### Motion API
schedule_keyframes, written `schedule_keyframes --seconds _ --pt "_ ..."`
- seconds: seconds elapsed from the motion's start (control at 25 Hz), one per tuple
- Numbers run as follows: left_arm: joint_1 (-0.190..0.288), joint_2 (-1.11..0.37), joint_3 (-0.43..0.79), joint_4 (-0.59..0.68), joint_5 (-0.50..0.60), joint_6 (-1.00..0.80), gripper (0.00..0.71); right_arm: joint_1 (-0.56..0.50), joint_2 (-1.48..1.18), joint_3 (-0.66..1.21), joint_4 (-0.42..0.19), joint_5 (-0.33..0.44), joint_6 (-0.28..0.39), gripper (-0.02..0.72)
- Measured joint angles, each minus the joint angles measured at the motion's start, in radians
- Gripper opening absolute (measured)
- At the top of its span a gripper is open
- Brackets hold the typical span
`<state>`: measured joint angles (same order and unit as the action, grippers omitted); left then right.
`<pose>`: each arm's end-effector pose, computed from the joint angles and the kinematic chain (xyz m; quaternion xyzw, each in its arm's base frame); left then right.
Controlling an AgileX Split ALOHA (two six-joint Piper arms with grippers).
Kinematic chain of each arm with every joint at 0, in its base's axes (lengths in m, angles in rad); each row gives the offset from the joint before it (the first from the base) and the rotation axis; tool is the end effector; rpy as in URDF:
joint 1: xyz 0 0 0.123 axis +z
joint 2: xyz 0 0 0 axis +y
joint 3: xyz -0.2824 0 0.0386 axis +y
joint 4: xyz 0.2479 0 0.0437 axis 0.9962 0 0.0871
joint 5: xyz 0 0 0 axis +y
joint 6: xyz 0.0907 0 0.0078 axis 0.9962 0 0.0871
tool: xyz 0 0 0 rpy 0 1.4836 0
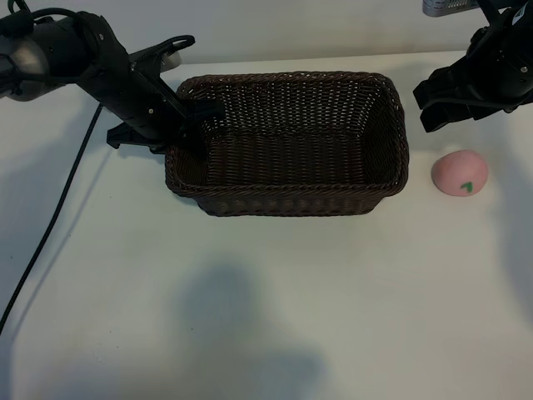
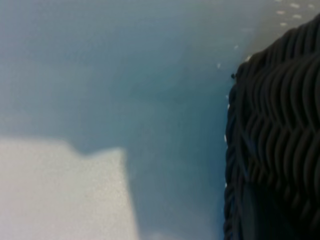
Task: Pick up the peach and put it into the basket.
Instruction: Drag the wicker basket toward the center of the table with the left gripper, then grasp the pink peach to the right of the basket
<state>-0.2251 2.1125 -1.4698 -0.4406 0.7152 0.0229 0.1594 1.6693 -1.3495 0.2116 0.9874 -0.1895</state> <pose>0.4165 -0.1215 0.1493 -0.0213 0.9750 -0.1802 0.1283 0.3399 0.0708 0.2799 -0.1287 0.9716 0.0943 0.1750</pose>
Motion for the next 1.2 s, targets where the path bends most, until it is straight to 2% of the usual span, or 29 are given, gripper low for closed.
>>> schedule_keyframes --seconds 0.28,0.4,0.48,0.64,0.72,0.76,0.88,1.08,1.2 --pt "0.000 0.001 0.000 0.000 -0.004 0.001 0.163 0.000 0.000 0.000 0.000 0.000 0.000 0.595" --pt "0.000 0.001 0.000 -0.005 -0.004 0.001 0.210 0.000 0.000 0.000 0.000 0.000 0.000 0.595" --pt "0.000 -0.003 -0.001 -0.010 -0.004 0.001 0.310 0.000 0.000 0.000 0.000 0.000 0.000 0.595" --pt "0.000 -0.041 -0.002 -0.008 -0.003 0.001 0.588 0.000 0.000 0.000 0.000 0.000 0.000 0.595" --pt "0.000 -0.072 -0.002 0.007 0.004 -0.002 0.672 0.000 0.000 0.000 0.000 0.000 0.000 0.595" --pt "0.000 -0.087 -0.003 0.020 0.012 -0.007 0.689 0.000 0.000 0.000 0.000 0.000 0.000 0.595" --pt "0.000 -0.141 -0.006 0.094 0.059 -0.029 0.695 0.000 0.000 0.000 0.000 0.000 0.000 0.595" --pt "0.001 -0.252 -0.009 0.235 0.152 -0.071 0.659 0.000 0.000 0.000 0.000 0.000 0.000 0.595" --pt "0.018 -0.303 -0.037 0.306 0.229 -0.074 0.646 0.000 0.000 0.000 0.000 0.000 0.000 0.595"
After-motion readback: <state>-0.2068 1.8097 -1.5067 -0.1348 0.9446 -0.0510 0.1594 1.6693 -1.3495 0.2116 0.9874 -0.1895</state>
